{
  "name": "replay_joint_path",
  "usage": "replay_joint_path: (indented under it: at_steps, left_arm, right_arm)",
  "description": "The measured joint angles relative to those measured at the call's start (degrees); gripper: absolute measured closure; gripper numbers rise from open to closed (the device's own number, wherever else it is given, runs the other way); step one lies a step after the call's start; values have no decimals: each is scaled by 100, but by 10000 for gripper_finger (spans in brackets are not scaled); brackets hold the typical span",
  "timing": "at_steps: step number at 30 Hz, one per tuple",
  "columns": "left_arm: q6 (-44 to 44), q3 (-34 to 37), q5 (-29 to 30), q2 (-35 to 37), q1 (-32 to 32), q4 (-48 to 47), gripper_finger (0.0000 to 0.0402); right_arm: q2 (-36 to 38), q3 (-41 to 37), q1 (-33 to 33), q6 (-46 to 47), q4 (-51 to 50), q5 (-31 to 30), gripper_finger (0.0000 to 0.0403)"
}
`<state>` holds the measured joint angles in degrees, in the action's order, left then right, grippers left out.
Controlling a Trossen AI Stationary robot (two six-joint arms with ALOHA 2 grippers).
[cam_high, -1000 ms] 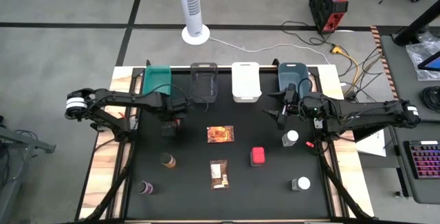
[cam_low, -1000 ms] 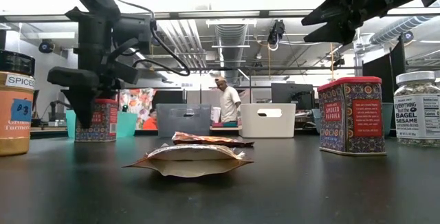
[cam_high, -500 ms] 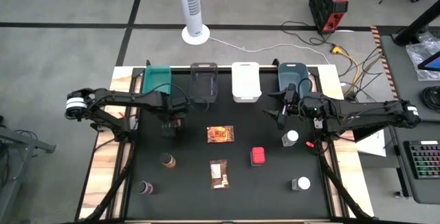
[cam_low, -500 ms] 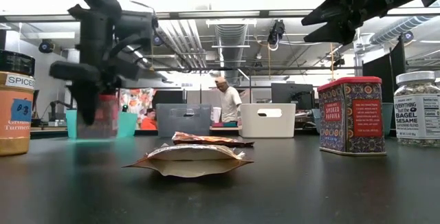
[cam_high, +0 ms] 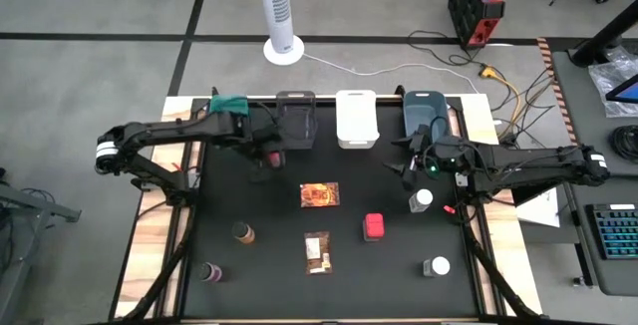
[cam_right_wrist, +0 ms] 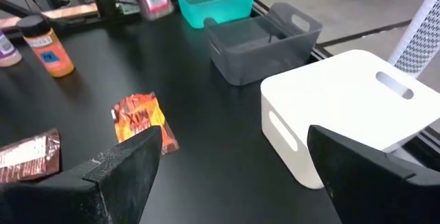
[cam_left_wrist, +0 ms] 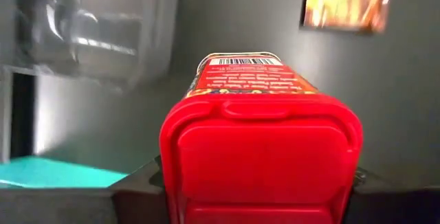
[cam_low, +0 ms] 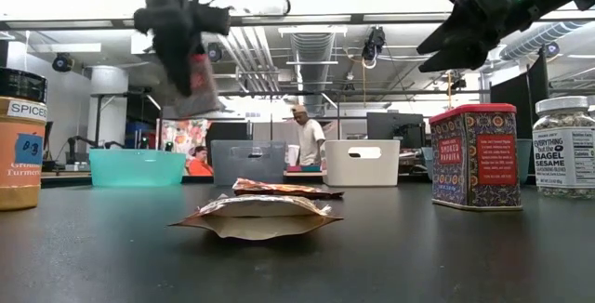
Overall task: Sort spices by type
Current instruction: Put the top red seasoning can into the black bin
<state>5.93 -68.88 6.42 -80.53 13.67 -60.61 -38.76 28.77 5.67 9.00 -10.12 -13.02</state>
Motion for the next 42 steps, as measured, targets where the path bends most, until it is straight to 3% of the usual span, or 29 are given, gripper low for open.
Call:
replay_joint_path:
  at_steps: [10,17,25,35,42]
  left_arm:
    - [400,-1196,358,-360,4,-88,222]
    - [1141,-2391,348,-1233,61,-443,222]
    - [1678,-3724,313,-2279,620,-1169,222]
    - [2540,-4202,-292,-2907,1562,-1256,222]
    - [3140,-4580,-306,-3651,2067,-1538,222]
  right_arm:
    - [0,-122,-2,21,-173,3,48]
    - [0,-159,-2,80,-181,17,48]
    - [-1,-162,-2,87,-209,20,48]
    - [-2,-251,-3,89,-211,146,48]
    - [0,-278,-2,59,-203,144,48]
